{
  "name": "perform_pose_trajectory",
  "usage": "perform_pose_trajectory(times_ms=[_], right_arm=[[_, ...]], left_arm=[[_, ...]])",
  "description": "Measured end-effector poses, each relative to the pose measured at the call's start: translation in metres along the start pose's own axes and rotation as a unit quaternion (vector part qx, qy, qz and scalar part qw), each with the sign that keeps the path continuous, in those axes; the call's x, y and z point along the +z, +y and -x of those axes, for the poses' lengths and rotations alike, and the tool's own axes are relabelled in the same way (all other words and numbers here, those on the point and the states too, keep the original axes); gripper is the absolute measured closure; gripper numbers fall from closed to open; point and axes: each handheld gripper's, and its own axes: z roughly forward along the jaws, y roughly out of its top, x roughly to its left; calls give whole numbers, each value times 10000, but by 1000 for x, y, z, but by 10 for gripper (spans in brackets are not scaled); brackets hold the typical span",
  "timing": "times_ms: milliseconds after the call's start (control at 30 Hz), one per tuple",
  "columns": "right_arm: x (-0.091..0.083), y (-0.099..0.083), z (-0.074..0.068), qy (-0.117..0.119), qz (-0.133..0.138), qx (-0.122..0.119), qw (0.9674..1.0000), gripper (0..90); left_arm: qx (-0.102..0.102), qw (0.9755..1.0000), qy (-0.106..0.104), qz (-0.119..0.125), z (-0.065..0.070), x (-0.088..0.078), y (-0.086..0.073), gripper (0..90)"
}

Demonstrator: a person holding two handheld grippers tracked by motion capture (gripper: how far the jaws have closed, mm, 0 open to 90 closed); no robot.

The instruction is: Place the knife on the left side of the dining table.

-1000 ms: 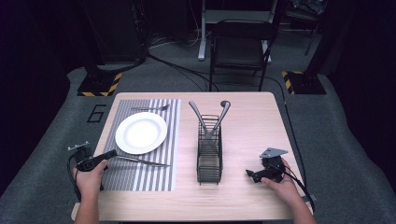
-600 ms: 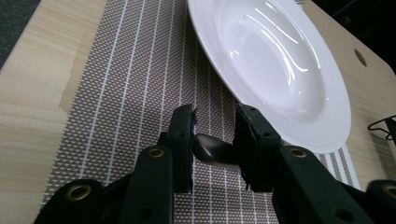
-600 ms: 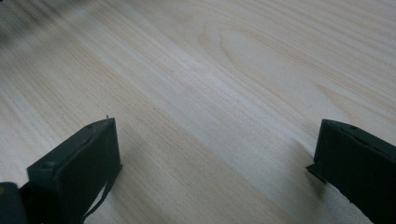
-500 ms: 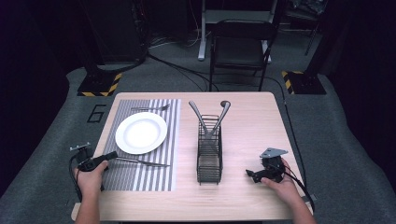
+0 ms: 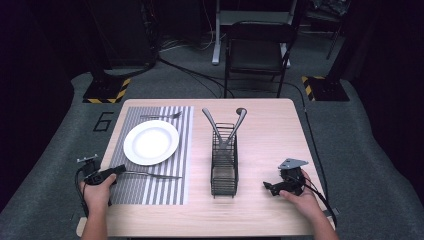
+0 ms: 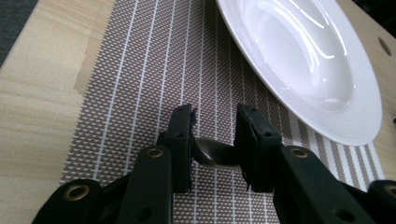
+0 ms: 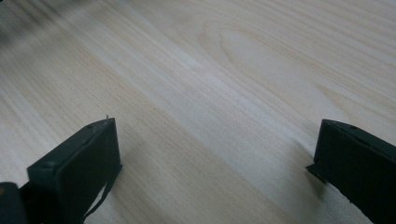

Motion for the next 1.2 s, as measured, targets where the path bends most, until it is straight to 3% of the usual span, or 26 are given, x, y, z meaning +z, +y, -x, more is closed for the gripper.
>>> perform_pose_trajectory(times_ms=[267, 400, 700, 967, 1067, 1100, 1200], right_arm=[[0, 0, 0, 2, 2, -1, 10000, 0], [0, 0, 0, 0, 2, -1, 10000, 0], [0, 0, 0, 1, 25, -26, 10000, 0], [0, 0, 0, -1, 22, -22, 10000, 0], [0, 0, 0, -2, 2, -2, 10000, 0], [0, 0, 0, -4, 2, 1, 10000, 0], [0, 0, 0, -4, 3, -1, 10000, 0]], left_arm=[[47, 9999, 118, -74, -1, 0, -3, 674], [122, 9997, 216, 24, -2, -3, -3, 668], [80, 9997, 177, 122, -3, -7, -2, 656], [354, 9989, 190, 255, 7, -15, -3, 570], [596, 9980, 96, 207, 15, -15, -4, 549], [533, 9982, 69, 257, 20, -15, -4, 539], [694, 9972, -37, 258, 30, -14, -5, 509]])
